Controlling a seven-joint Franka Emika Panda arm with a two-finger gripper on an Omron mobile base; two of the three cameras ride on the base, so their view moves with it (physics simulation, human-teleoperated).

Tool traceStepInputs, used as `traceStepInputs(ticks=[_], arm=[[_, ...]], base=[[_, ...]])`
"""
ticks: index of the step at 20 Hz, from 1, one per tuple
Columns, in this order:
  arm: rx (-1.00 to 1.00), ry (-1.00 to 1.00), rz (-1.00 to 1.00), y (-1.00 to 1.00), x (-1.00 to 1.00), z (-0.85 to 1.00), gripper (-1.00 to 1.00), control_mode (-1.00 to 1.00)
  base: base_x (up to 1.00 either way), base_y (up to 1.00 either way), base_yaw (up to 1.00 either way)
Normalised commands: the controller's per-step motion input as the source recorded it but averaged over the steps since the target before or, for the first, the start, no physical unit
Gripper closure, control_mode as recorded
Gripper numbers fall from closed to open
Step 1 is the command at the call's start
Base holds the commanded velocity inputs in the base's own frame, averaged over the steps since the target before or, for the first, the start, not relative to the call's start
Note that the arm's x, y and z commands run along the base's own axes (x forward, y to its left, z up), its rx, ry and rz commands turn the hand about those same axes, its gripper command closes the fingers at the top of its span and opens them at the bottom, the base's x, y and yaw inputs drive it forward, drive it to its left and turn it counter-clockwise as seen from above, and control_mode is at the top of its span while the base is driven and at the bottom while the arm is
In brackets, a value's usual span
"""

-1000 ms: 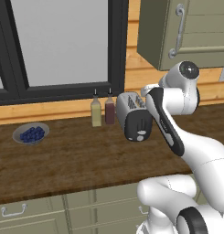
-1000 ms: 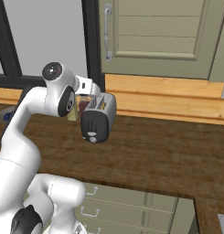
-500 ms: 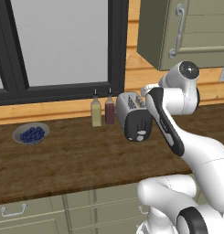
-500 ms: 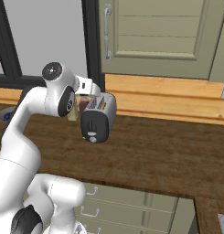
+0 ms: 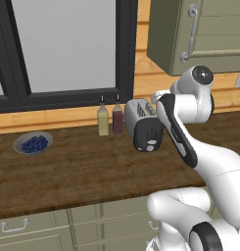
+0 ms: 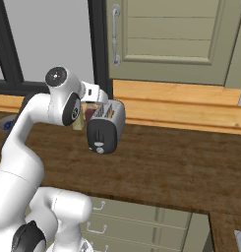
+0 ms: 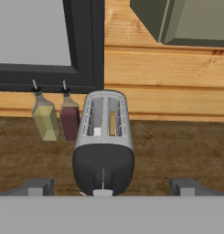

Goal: Start the toaster. Once the lever pops up, take the bread to the plate on the dining counter.

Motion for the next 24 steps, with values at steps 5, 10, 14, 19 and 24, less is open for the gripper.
traceStepInputs(ticks=[5,10,14,19,24], arm=[[0.0,0.0,0.0,0.0,0.0,0.0,-1.0,-1.0],[0.0,0.0,0.0,0.0,0.0,0.0,-1.0,-1.0],[0.0,0.0,0.0,0.0,0.0,0.0,-1.0,-1.0],[0.0,0.0,0.0,0.0,0.0,0.0,-1.0,-1.0],[0.0,0.0,0.0,0.0,0.0,0.0,-1.0,-1.0]], base=[[0.0,0.0,0.0],[0.0,0.0,0.0],[0.0,0.0,0.0],[0.0,0.0,0.0],[0.0,0.0,0.0]])
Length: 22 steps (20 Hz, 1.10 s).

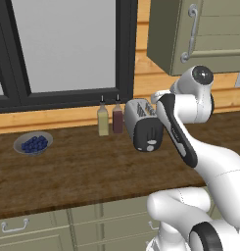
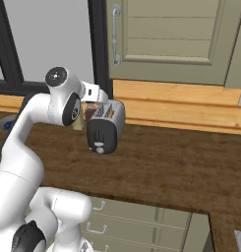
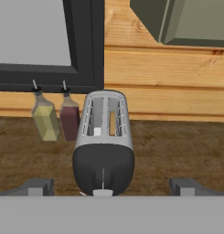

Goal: Start the toaster. Once the lever pops up, take the bread to the plate on the dining counter.

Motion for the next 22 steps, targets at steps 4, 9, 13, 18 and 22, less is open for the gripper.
traceStepInputs(ticks=[4,9,13,18,22], arm=[[0.0,0.0,0.0,0.0,0.0,0.0,-1.0,-1.0],[0.0,0.0,0.0,0.0,0.0,0.0,-1.0,-1.0],[0.0,0.0,0.0,0.0,0.0,0.0,-1.0,-1.0],[0.0,0.0,0.0,0.0,0.0,0.0,-1.0,-1.0],[0.0,0.0,0.0,0.0,0.0,0.0,-1.0,-1.0]], base=[[0.0,0.0,0.0],[0.0,0.0,0.0],[0.0,0.0,0.0],[0.0,0.0,0.0],[0.0,0.0,0.0]])
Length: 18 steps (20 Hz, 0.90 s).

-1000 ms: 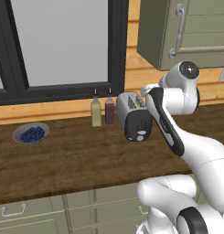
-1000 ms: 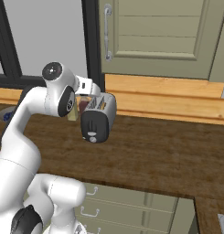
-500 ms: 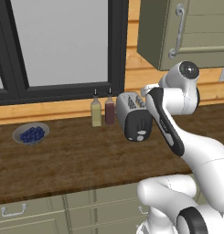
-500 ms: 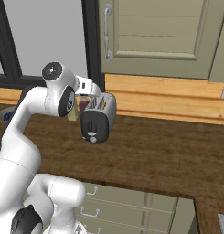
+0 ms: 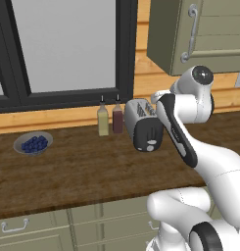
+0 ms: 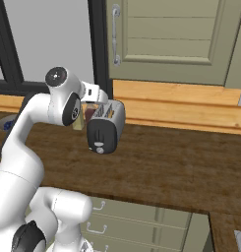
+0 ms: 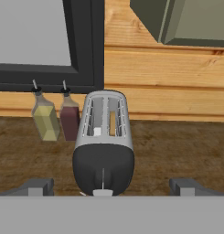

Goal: Start the toaster. Once the lever pops up, take the bread to the plate on the dining counter.

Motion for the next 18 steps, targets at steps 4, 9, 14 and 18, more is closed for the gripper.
traceStepInputs(ticks=[4,9,14,18], arm=[[0.0,0.0,0.0,0.0,0.0,0.0,-1.0,-1.0],[0.0,0.0,0.0,0.0,0.0,0.0,-1.0,-1.0],[0.0,0.0,0.0,0.0,0.0,0.0,-1.0,-1.0],[0.0,0.0,0.0,0.0,0.0,0.0,-1.0,-1.0]], base=[[0.0,0.0,0.0],[0.0,0.0,0.0],[0.0,0.0,0.0],[0.0,0.0,0.0]])
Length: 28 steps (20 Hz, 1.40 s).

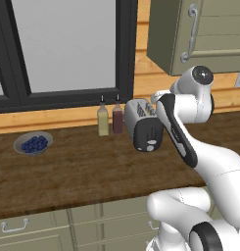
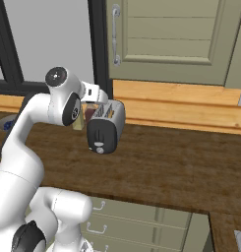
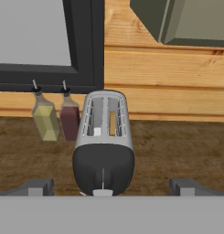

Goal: Start the toaster. Once the lever pops up, take the bread to the plate on the dining counter.

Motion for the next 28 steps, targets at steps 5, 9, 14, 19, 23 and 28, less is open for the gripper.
traceStepInputs(ticks=[5,9,14,19,23,28], arm=[[0.0,0.0,0.0,0.0,0.0,0.0,-1.0,-1.0],[0.0,0.0,0.0,0.0,0.0,0.0,-1.0,-1.0],[0.0,0.0,0.0,0.0,0.0,0.0,-1.0,-1.0],[0.0,0.0,0.0,0.0,0.0,0.0,-1.0,-1.0],[0.0,0.0,0.0,0.0,0.0,0.0,-1.0,-1.0],[0.0,0.0,0.0,0.0,0.0,0.0,-1.0,-1.0]], base=[[0.0,0.0,0.0],[0.0,0.0,0.0],[0.0,0.0,0.0],[0.0,0.0,0.0],[0.0,0.0,0.0],[0.0,0.0,0.0]])
